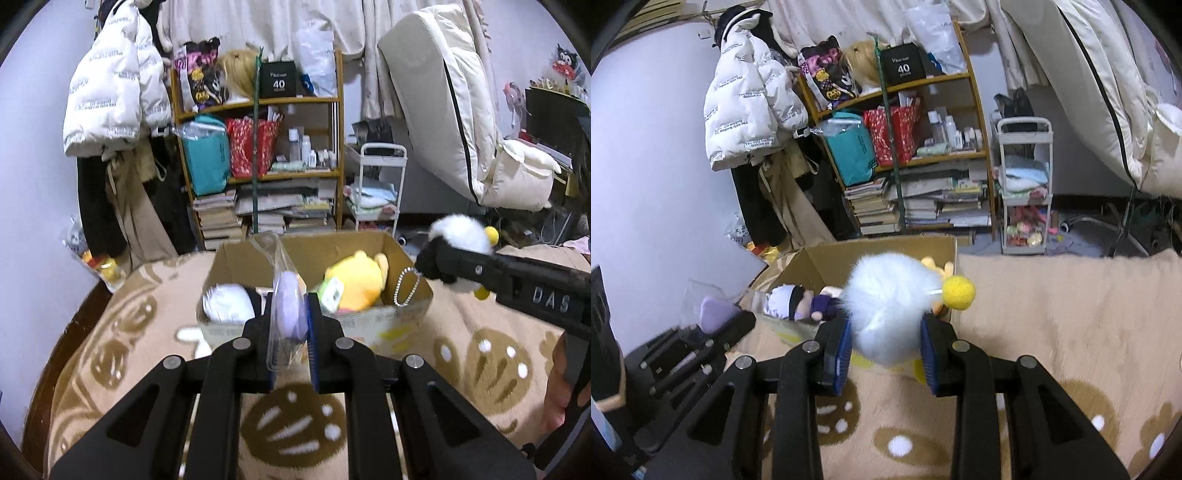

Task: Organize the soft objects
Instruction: 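Lift the plastic bag with the left gripper while the right gripper carries the pompom over the box, then release the bag into the box with the left gripper while the right gripper drops the pompom in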

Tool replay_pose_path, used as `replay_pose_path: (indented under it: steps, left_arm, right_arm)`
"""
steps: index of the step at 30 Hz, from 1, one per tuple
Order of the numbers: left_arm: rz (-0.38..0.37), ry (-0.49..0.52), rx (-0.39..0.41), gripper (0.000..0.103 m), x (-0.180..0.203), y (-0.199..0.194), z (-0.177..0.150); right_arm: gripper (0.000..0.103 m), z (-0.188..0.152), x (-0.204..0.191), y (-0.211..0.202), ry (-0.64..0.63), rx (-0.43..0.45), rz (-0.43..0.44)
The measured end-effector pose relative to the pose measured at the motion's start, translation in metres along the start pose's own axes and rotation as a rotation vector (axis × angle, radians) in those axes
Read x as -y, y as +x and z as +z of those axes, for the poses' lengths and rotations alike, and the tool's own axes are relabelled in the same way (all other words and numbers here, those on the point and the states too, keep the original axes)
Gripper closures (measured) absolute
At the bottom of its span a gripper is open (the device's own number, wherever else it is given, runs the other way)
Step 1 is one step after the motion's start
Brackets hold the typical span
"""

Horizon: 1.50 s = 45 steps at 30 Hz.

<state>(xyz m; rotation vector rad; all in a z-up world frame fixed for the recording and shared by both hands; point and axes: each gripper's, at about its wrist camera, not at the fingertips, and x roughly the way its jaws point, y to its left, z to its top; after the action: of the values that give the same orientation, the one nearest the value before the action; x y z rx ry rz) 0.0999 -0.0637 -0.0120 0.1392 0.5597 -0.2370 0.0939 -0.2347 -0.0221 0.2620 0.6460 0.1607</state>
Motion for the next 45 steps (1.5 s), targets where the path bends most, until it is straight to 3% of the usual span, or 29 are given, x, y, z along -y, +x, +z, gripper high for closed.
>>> replay_pose_path:
  steps: [7, 21, 31, 34, 36, 38, 41, 45]
  left_arm:
    - [0.015, 0.025, 0.038, 0.090, -0.003, 0.017, 0.017]
    - [-0.002, 0.014, -0.056, 0.088, -0.010, 0.079, 0.013]
    - [-0.011, -0.015, -0.084, 0.080, -0.018, 0.083, 0.013]
    - [-0.015, -0.018, -0.078, 0.069, -0.019, 0.079, 0.013]
    - [-0.002, -0.017, -0.064, 0.048, -0.019, 0.074, 0.014]
    - [0.010, -0.005, -0.057, 0.038, -0.018, 0.071, 0.015]
    - [0.029, 0.004, -0.067, 0.036, -0.016, 0.068, 0.013]
    - [0.039, 0.012, -0.064, 0.021, -0.014, 0.059, 0.012]
  right_arm:
    - [0.069, 0.007, -0.004, 0.017, -0.038, 0.002, -0.007]
    - [0.068, 0.004, 0.000, 0.074, -0.075, -0.067, -0.034]
    - [0.063, 0.002, 0.015, 0.083, -0.033, -0.095, -0.040]
    - [0.055, 0.002, 0.016, 0.080, -0.025, -0.091, -0.037]
    - [0.050, 0.002, 0.015, 0.074, -0.024, -0.075, -0.043]
    - [0.046, 0.003, 0.015, 0.070, -0.020, -0.065, -0.045]
    - [0.043, 0.004, 0.016, 0.062, -0.013, -0.046, -0.048]
    - [0.031, 0.005, 0.017, 0.053, -0.001, -0.031, -0.055]
